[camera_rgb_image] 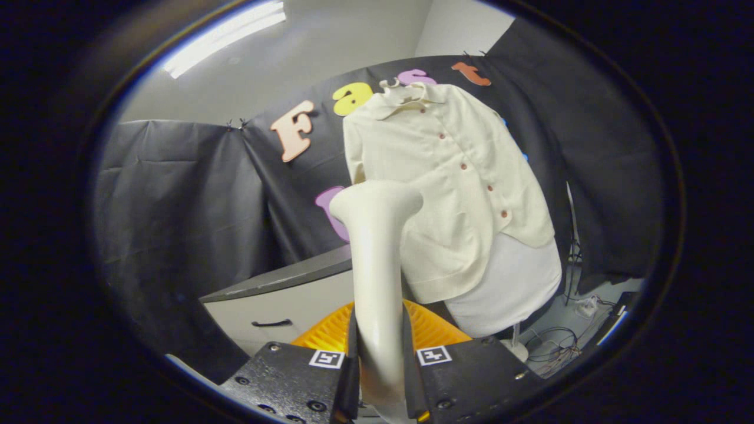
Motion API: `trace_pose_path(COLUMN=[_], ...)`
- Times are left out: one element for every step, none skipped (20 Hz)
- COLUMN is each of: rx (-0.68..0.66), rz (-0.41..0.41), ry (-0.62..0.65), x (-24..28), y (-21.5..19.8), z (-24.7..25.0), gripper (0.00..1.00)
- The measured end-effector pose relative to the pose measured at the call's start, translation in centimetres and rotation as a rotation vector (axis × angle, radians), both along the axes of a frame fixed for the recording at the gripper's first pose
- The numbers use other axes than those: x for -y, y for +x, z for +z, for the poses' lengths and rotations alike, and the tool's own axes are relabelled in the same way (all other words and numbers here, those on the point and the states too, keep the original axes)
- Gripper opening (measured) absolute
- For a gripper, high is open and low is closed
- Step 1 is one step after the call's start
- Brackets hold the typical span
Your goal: Iron the clothes twice with a garment steamer, once on the left side and once on the right side.
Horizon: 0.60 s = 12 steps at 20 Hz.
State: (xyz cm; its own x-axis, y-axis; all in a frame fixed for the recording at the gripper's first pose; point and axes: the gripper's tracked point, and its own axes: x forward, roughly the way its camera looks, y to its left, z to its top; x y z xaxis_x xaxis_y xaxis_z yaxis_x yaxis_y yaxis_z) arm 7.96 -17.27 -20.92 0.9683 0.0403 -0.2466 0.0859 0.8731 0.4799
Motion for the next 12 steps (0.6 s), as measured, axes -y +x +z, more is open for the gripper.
trace_pose_path(rx=[0.007,0.010,0.019,0.024,0.036,0.047,0.059,0.063,0.064,0.058,0.051,0.046], rz=[0.024,0.048,0.061,0.071,0.079,0.090,0.100,0.111,0.118,0.121,0.124,0.125], ry=[-0.010,-0.021,-0.029,-0.033,-0.034,-0.036,-0.037,-0.039,-0.039,-0.041,-0.043,-0.044], x=[-1.6,-3.1,-4.2,-5.4,-6.4,-7.5,-8.3,-9.2,-9.8,-10.2,-10.6,-11.1], y=[-0.6,-1.1,-1.7,-2.2,-2.7,-3.1,-3.5,-3.7,-4.0,-4.2,-4.4,-4.6], z=[0.9,1.5,2.3,3.1,4.0,4.9,5.7,6.3,6.6,6.9,7.1,7.3], gripper=[0.30,0.30,0.30,0.31,0.30,0.30,0.30,0.30,0.30,0.30,0.30,0.30])
